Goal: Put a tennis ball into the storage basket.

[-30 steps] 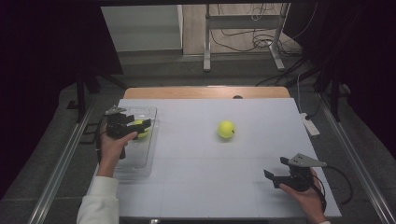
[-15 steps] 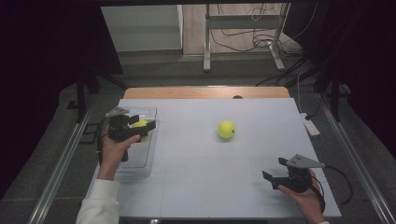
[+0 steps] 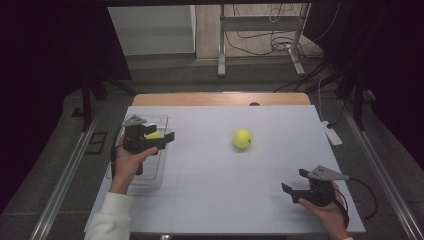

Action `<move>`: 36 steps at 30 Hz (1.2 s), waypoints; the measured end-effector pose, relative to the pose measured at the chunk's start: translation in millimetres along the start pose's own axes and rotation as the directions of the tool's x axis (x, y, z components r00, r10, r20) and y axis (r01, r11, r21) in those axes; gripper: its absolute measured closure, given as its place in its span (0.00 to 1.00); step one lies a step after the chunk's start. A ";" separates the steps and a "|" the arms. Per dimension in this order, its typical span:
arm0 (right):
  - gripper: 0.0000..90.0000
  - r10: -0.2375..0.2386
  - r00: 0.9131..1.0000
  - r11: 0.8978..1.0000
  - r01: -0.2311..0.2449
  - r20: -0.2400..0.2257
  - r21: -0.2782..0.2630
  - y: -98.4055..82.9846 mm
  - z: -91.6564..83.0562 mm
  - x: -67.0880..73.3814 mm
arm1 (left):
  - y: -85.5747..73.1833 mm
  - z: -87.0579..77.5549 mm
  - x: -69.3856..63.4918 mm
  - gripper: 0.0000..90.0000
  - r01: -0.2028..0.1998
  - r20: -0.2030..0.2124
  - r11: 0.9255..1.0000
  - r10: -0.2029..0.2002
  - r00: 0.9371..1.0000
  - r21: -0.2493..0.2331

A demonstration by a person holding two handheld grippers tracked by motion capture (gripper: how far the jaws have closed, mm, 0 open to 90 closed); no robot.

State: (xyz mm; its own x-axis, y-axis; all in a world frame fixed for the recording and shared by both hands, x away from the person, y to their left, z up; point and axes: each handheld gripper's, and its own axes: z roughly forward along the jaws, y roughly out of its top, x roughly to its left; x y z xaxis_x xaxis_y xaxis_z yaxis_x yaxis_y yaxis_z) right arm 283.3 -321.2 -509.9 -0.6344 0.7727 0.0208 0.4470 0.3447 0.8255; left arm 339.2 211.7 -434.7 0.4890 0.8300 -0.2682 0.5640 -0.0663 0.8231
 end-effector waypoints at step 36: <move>0.14 0.001 1.000 1.000 -0.001 -0.004 0.006 -2.2 0.3 -0.9 | 2.6 30.9 -51.7 0.17 -0.114 0.084 0.993 0.110 0.990 0.039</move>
State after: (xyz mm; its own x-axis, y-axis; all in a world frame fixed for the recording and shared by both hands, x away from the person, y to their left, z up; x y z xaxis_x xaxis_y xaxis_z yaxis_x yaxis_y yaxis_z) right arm 283.1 -322.5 -511.9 -0.6368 0.7706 0.0238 0.4508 0.3472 0.8223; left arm 336.0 151.5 -434.1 0.6026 0.7679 -0.2172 0.5304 -0.1821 0.8279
